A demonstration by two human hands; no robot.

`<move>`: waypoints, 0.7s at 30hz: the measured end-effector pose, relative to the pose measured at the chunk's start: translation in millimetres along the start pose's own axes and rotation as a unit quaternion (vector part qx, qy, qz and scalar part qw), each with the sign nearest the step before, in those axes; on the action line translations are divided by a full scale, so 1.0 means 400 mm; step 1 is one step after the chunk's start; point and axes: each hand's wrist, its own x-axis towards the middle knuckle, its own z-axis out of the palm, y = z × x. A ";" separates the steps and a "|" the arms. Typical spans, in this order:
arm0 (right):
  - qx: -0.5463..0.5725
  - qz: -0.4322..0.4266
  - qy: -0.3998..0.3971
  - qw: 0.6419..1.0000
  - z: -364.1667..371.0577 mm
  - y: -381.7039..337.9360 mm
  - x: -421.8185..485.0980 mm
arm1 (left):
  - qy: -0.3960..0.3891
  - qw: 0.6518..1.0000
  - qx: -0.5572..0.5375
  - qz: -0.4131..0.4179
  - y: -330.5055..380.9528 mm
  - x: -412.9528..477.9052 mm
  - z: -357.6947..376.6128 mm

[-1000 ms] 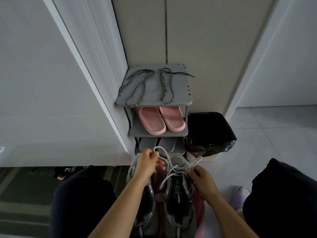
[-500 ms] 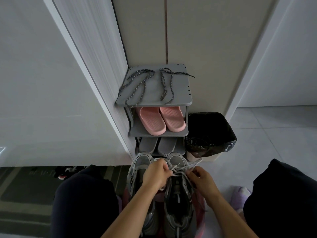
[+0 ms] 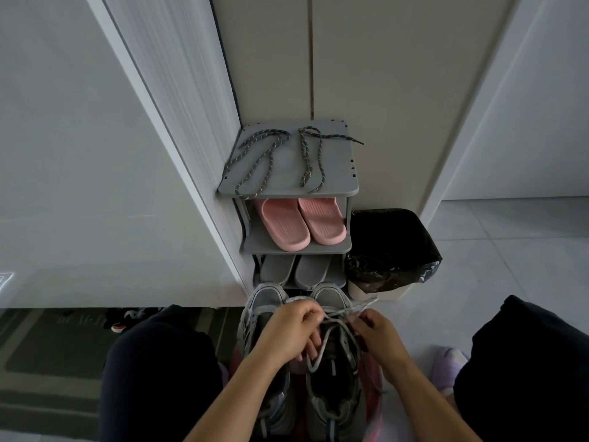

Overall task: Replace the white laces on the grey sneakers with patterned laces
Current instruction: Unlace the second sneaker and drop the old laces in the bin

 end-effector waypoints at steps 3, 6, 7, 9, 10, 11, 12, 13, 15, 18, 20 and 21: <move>0.025 0.005 -0.002 1.000 0.006 -0.006 -0.007 | 0.074 0.992 0.083 -0.062 -0.023 0.019 0.025; -0.009 -0.008 0.000 1.000 0.009 -0.003 -0.006 | 0.095 0.982 0.129 -0.101 -0.027 0.055 0.060; -0.019 -0.012 0.005 1.000 0.008 -0.001 -0.004 | 0.091 0.985 0.092 -0.111 -0.022 0.066 0.069; -0.041 -0.015 0.012 0.999 0.006 0.002 0.000 | 0.108 0.988 -0.012 -0.108 -0.016 0.084 0.076; -0.060 -0.015 0.013 0.998 0.006 0.006 0.003 | 0.128 0.985 -0.041 -0.104 -0.015 0.090 0.076; -0.082 -0.018 0.014 0.996 0.007 0.006 0.003 | 0.139 0.983 -0.061 -0.101 -0.014 0.093 0.075; -0.107 -0.019 0.014 0.994 0.006 0.014 0.009 | 0.142 0.982 -0.074 -0.100 -0.014 0.092 0.077; -0.129 -0.017 0.019 0.991 0.005 0.014 0.010 | 0.145 0.981 -0.083 -0.103 -0.014 0.090 0.076; -0.112 -0.003 0.042 0.993 -0.009 0.012 0.017 | 0.165 0.971 -0.132 -0.114 -0.019 0.089 0.061; 0.058 0.051 0.069 0.995 -0.036 -0.004 0.020 | 0.210 0.928 -0.273 -0.143 -0.030 0.101 0.013; 0.062 0.056 0.057 0.995 -0.033 -0.006 0.018 | 0.211 0.920 -0.293 -0.154 -0.034 0.104 0.008; 0.043 0.047 0.043 0.997 -0.025 -0.009 0.015 | 0.200 0.924 -0.285 -0.157 -0.031 0.101 0.022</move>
